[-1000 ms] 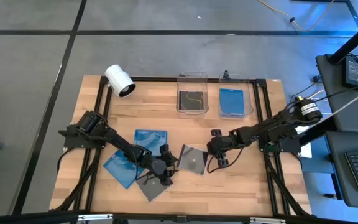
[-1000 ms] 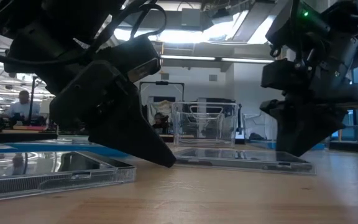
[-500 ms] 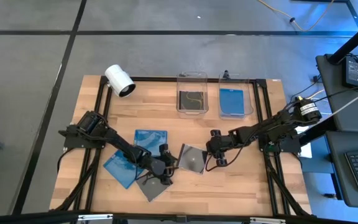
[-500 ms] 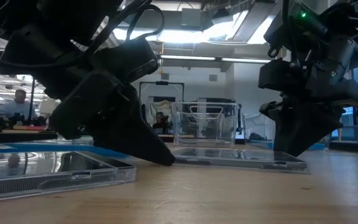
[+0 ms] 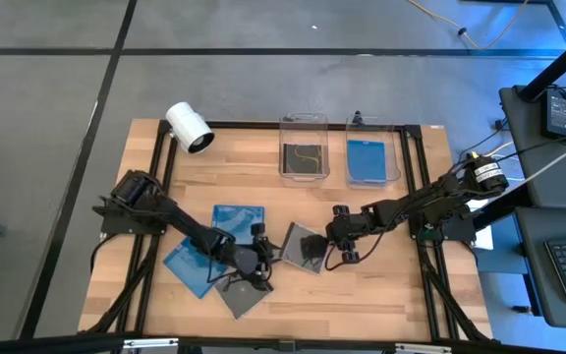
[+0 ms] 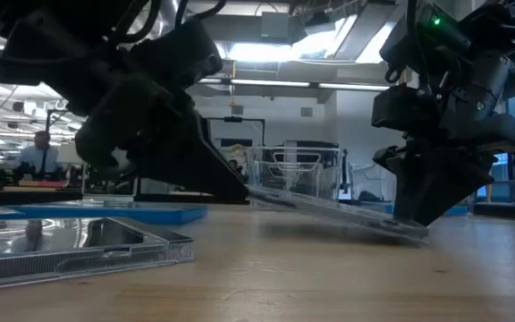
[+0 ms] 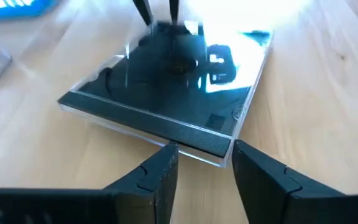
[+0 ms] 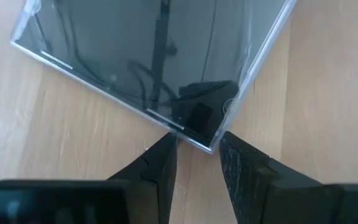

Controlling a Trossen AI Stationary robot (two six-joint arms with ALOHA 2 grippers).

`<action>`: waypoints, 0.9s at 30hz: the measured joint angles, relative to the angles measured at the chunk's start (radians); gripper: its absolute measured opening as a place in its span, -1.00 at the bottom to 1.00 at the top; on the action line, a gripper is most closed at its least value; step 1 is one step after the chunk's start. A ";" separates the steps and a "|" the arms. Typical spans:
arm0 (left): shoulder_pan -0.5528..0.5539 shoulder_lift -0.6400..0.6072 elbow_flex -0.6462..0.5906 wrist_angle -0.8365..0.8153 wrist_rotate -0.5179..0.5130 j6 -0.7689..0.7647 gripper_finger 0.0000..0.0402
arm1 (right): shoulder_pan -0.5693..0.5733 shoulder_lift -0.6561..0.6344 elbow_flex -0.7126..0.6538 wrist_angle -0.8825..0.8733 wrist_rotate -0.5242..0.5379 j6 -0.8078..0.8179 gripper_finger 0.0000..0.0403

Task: Pick & place jewel cases by type
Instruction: Put the right black CD case into the left transparent bin

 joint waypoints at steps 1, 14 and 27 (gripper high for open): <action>0.000 -0.004 0.000 0.000 0.000 0.006 -0.29 | 0.000 0.000 0.000 0.002 0.000 0.000 -0.39; -0.007 -0.014 0.002 0.080 -0.002 0.064 -0.30 | 0.001 0.000 -0.003 0.018 0.000 -0.009 -0.39; -0.016 -0.017 0.008 0.167 -0.024 0.182 -0.30 | 0.001 0.000 -0.003 0.020 0.002 -0.003 -0.39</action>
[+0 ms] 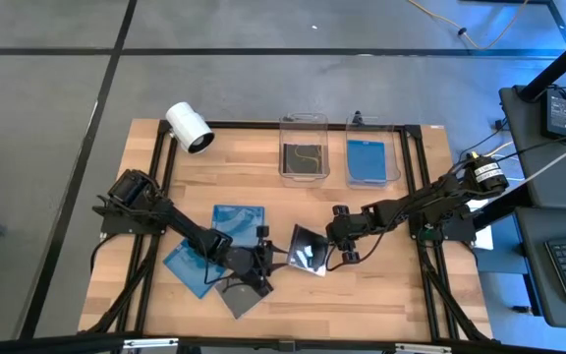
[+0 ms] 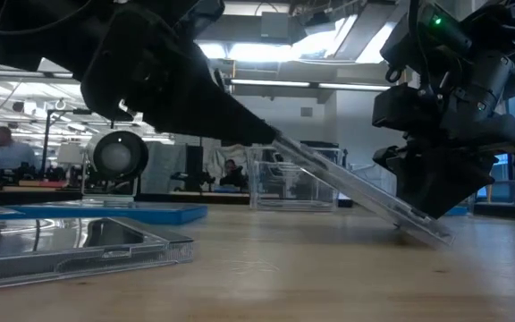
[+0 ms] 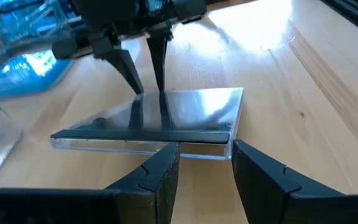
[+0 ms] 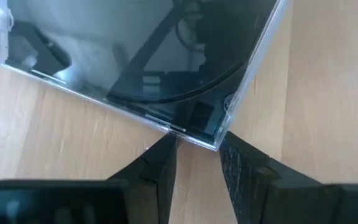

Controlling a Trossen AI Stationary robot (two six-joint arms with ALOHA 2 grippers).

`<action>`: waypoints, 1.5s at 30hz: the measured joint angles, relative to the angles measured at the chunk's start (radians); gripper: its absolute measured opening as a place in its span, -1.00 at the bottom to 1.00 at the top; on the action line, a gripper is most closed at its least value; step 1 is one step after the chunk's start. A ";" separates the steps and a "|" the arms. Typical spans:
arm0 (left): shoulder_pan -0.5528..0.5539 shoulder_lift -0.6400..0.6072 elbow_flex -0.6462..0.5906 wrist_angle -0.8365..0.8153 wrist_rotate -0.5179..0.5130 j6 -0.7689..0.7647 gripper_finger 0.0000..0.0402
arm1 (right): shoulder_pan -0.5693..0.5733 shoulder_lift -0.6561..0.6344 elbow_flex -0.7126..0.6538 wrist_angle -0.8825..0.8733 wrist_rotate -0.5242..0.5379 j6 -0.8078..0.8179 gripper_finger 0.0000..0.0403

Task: Pick & place jewel cases by type
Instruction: Put the right black CD case into the left transparent bin

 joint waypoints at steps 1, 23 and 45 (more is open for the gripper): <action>0.000 0.000 0.000 0.011 -0.002 0.012 -0.30 | 0.000 0.000 0.000 0.000 0.000 0.000 -0.39; 0.008 0.000 0.003 0.155 -0.007 0.307 -0.30 | 0.000 0.005 0.000 0.051 -0.001 -0.020 -0.39; 0.014 0.002 0.000 0.182 -0.013 0.788 -0.30 | 0.002 0.003 0.002 0.073 -0.004 -0.026 -0.39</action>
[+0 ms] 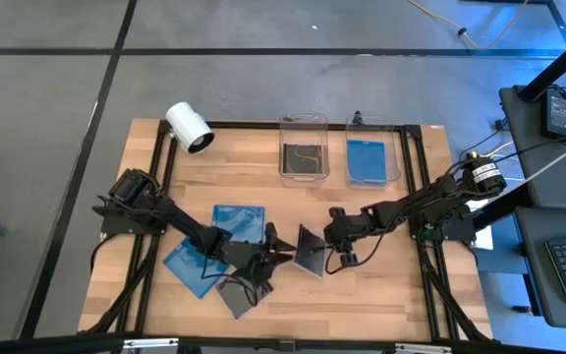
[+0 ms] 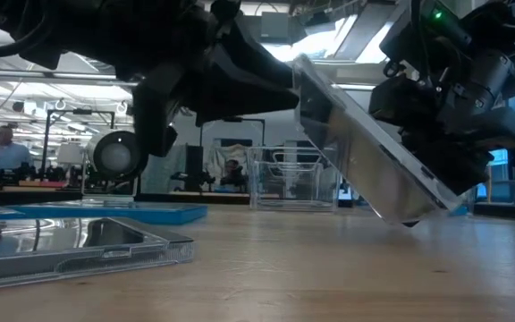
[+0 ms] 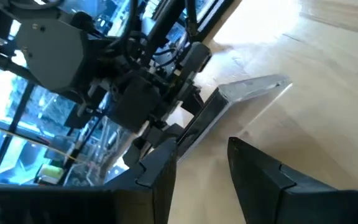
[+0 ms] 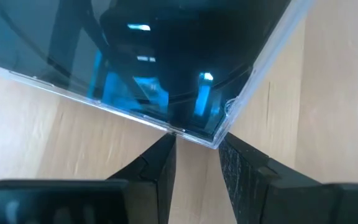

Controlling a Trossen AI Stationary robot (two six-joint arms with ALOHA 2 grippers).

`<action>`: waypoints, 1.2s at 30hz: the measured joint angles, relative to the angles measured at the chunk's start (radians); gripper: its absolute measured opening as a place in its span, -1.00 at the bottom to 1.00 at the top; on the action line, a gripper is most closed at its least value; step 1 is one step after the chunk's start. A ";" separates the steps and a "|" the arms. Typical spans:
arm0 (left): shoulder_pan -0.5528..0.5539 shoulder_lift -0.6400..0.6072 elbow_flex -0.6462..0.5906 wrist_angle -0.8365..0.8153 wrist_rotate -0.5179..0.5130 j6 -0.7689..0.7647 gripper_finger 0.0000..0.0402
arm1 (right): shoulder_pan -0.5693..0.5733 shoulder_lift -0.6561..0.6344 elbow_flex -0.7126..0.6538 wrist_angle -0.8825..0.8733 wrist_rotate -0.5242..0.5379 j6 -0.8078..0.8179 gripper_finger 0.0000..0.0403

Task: Pick & place jewel cases by type
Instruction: Put the right black CD case into the left transparent bin

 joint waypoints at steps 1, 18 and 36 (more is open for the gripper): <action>0.002 0.000 0.000 0.008 -0.001 0.000 -0.30 | 0.000 0.000 0.001 0.000 0.001 0.000 -0.39; 0.022 0.003 -0.002 0.005 -0.025 0.158 -0.30 | -0.001 -0.007 0.008 0.040 0.006 -0.024 -0.39; 0.020 0.003 -0.001 0.014 0.002 0.497 -0.30 | -0.001 -0.004 0.003 0.040 0.003 -0.029 -0.39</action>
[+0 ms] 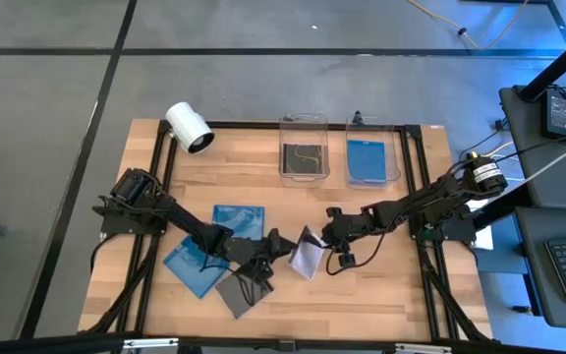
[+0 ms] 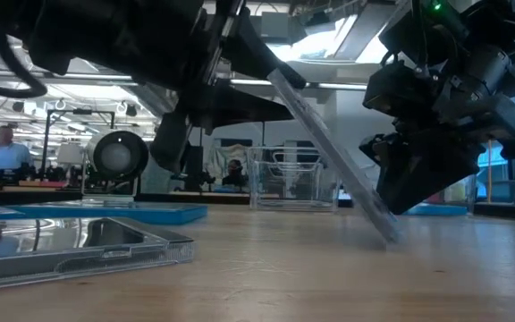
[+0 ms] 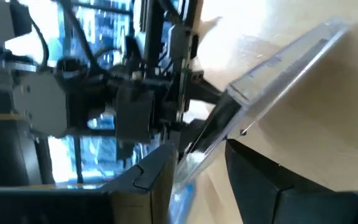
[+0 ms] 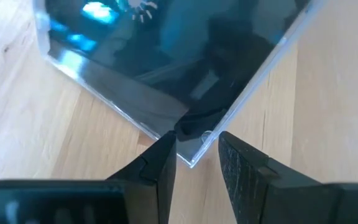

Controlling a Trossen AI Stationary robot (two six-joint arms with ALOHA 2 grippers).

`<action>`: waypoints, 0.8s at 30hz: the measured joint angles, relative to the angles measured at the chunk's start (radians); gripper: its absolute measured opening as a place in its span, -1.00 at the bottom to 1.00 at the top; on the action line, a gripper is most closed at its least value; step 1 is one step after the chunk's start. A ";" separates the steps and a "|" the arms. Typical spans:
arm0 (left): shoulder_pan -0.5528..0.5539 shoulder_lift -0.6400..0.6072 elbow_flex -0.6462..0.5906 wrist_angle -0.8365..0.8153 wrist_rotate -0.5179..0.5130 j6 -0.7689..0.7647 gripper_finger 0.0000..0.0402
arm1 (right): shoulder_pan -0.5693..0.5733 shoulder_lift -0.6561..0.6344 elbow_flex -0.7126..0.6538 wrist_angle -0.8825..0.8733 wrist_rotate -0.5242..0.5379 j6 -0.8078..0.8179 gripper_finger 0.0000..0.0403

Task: Pick & place jewel cases by type
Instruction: Put the right black CD case into the left transparent bin

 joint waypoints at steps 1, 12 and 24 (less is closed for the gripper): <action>0.000 0.000 0.000 -0.001 0.017 0.019 -0.30 | 0.000 0.000 0.000 0.001 0.000 0.000 -0.39; 0.008 -0.002 0.001 -0.016 0.114 0.210 -0.31 | 0.000 0.001 -0.002 0.029 0.000 0.002 -0.39; -0.028 -0.002 0.002 -0.109 0.111 0.210 -0.67 | 0.000 0.001 -0.002 0.030 0.000 0.003 -0.39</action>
